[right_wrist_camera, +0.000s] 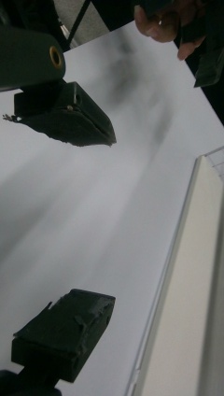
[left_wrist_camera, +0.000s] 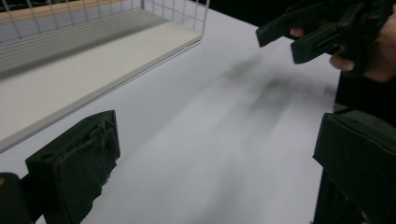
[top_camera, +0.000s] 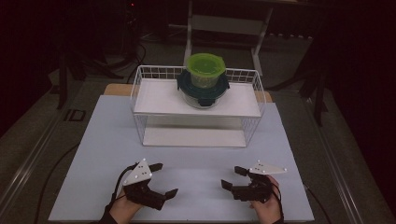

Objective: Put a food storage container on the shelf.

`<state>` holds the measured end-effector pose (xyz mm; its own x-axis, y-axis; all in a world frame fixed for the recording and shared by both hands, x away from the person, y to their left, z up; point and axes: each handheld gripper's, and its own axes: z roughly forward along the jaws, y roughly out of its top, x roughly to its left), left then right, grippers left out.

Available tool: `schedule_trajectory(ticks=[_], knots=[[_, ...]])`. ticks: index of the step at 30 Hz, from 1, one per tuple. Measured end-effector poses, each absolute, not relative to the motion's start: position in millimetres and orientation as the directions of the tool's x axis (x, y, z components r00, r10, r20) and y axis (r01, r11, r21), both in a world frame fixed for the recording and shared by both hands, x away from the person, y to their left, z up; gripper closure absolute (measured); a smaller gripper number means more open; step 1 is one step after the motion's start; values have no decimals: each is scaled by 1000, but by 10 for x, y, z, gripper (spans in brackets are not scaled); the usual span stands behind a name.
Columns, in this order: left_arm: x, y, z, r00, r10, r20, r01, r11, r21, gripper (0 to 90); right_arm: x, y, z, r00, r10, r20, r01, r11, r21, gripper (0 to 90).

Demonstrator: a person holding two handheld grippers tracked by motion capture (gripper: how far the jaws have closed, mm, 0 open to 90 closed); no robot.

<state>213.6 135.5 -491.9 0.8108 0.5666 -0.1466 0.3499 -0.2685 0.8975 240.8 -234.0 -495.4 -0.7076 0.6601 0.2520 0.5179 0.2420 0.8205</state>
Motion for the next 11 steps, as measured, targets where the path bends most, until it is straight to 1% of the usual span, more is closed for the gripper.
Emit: schedule_trajectory(ticks=[2, 5, 11], knots=[[2126, 1353, -4956, 810, 570, -138, 346, -275, 897, 0, 2400, -2369, -4976, -711, 666, 225, 504, 258, 824, 184], [2135, 1354, -4988, 809, 570, -146, 356, -276, 893, 0, 2410, -2380, -4981, -706, 669, 231, 506, 249, 826, 184], [2150, 1344, -5017, 808, 569, -150, 356, -270, 895, 0, 2414, -2357, -4996, -713, 667, 216, 499, 266, 824, 184]])
